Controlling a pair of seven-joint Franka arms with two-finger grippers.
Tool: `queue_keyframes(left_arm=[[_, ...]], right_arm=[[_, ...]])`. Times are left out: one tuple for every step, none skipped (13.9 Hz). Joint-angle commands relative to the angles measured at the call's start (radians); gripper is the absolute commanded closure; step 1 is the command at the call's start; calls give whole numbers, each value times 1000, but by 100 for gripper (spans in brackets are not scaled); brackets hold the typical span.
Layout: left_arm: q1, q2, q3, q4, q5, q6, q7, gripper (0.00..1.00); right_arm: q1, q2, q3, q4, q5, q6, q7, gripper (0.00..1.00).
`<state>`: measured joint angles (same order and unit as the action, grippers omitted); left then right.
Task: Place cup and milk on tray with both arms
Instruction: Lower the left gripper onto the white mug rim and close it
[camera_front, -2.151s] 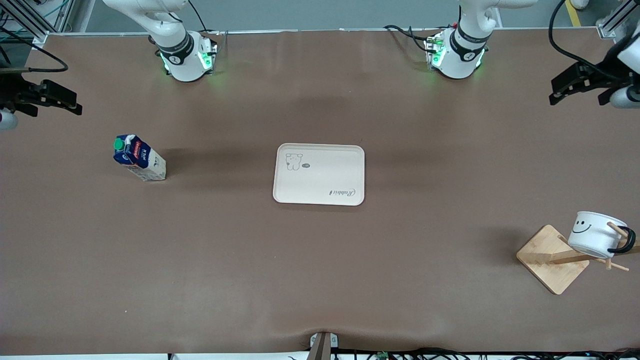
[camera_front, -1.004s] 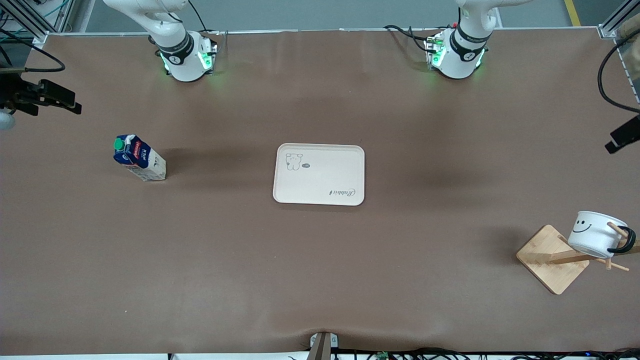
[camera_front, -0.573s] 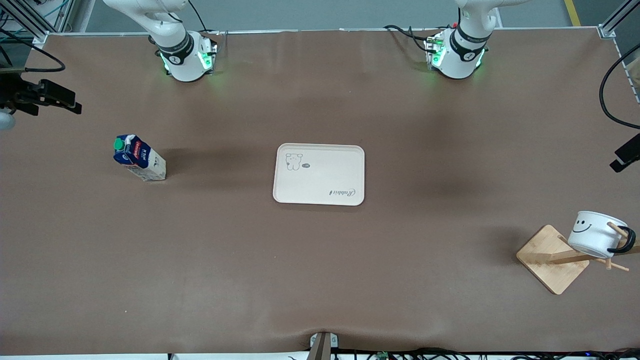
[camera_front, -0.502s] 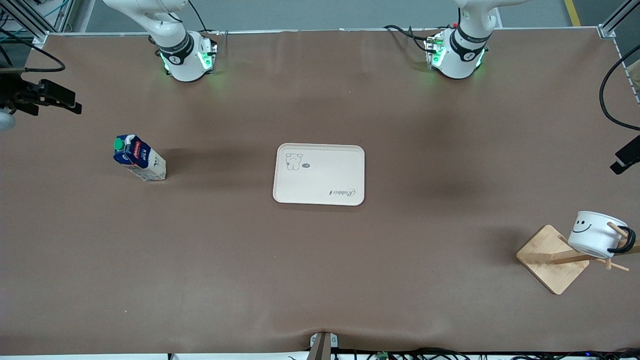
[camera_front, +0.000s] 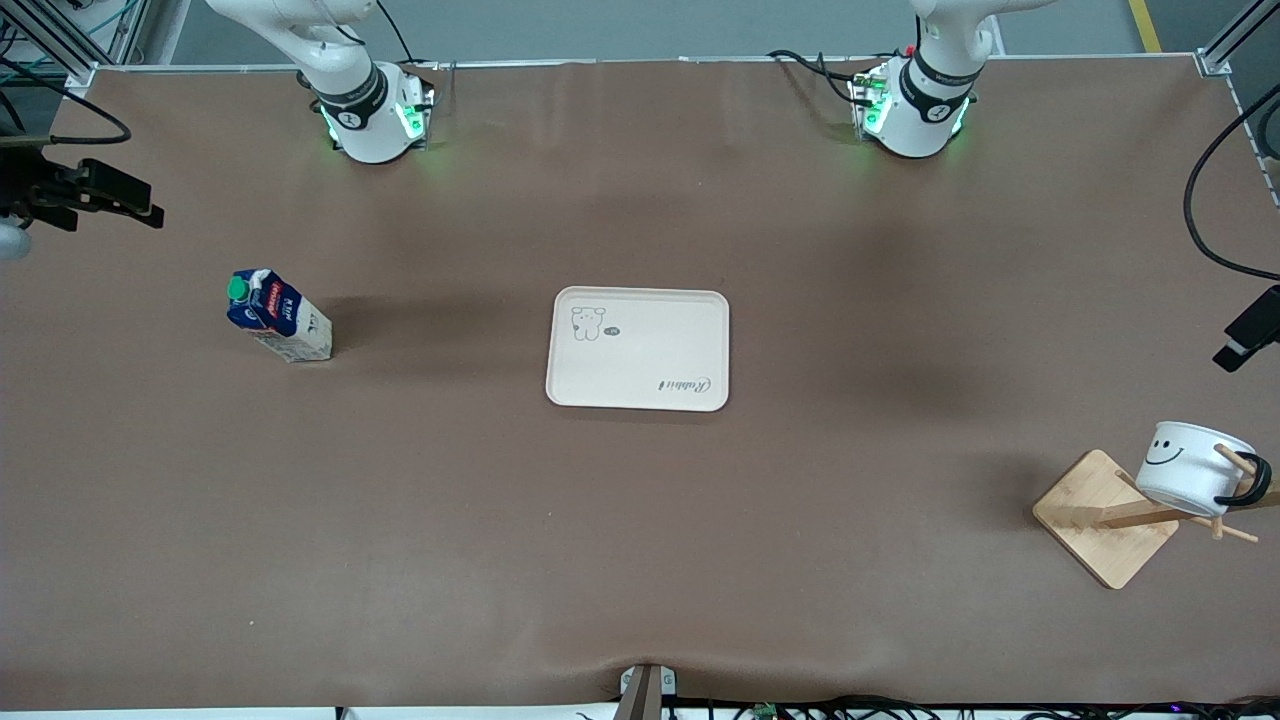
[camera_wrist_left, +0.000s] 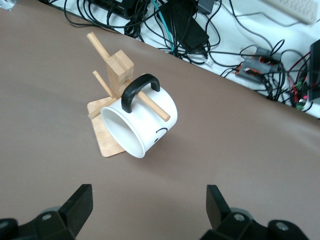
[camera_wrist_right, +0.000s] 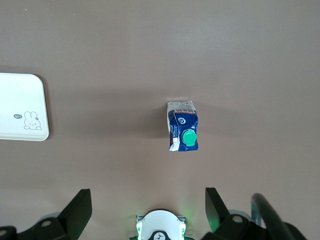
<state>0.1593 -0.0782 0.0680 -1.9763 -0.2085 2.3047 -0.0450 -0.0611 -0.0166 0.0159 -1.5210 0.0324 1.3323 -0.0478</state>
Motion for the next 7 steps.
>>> queue_keyframes(left_arm=[[16,-44,-8,-99,-60,86,13,0],[17,-52,-10,-128,-60,125,14,0],[17,-49,-10,-150,-62,177,16,0],[14,-40,-11,-173,-65,232,16,0],[8,-23,-14,-199,-75,301,16,0],[2,-2,-17,-220,-78,380,17,0],[-9,20,-23,-228,-78,430,17,0]], right_arm=[[-9,-9,3,-8,17,-5,2,0],[-9,-9,3,-8,17,-4,2,0],[-9,-9,3,-8,17,-5,2,0],[-9,-9,3,-8,17,-5,2,0],[-9,-9,3,-8,17,-4,2,0],[-9,-9,3,-8,17,-5,2,0],[-9,-9,3,-8,17,-5,2,0]])
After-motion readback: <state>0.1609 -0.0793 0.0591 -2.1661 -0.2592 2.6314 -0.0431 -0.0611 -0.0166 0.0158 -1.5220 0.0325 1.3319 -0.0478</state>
